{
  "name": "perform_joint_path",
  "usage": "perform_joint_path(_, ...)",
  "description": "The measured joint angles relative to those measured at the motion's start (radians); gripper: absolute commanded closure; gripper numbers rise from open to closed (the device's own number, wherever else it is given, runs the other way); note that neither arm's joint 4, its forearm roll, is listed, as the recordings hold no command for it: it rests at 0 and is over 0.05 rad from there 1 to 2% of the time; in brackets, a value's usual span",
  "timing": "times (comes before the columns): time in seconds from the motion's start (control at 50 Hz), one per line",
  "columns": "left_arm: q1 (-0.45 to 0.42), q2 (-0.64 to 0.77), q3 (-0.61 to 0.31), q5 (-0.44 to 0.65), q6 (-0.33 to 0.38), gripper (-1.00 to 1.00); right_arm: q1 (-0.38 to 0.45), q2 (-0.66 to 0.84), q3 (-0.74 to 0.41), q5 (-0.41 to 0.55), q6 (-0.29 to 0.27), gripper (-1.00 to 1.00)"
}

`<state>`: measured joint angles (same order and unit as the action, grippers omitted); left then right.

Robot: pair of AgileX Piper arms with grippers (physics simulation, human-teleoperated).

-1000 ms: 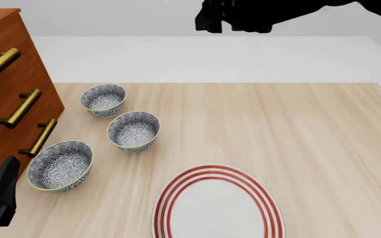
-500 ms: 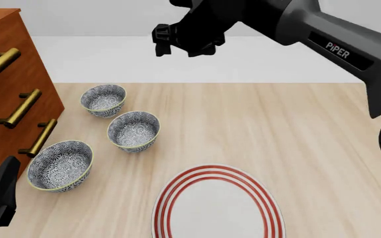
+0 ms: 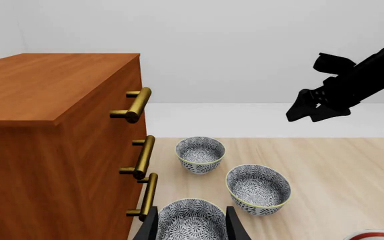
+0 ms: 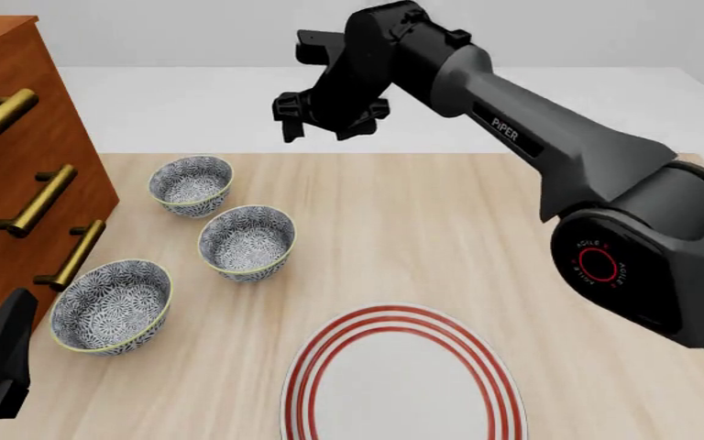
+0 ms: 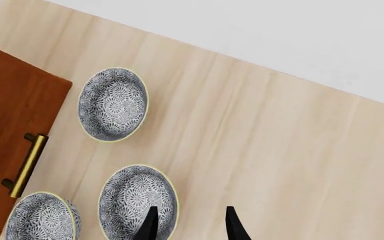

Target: Pick up the bowl and put it in the middle on the plate.

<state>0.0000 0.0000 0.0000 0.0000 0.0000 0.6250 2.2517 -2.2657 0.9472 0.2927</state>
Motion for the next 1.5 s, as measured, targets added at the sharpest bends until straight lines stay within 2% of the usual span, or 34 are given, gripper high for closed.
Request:
perform_joint_path(0.48, 0.0, 0.0, 0.0, 0.0, 0.0, -1.0, 0.028, 0.097, 0.013, -0.026, 0.025, -1.0)
perform_joint_path(0.9, 0.0, 0.0, 0.0, 0.0, 0.0, -1.0, 0.038, 0.134, 0.086, -0.08, 0.013, -1.0)
perform_joint_path(1.5, 0.0, 0.0, 0.0, 0.0, 0.0, -1.0, 0.08, 0.198, 0.09, -0.1, 0.019, -1.0)
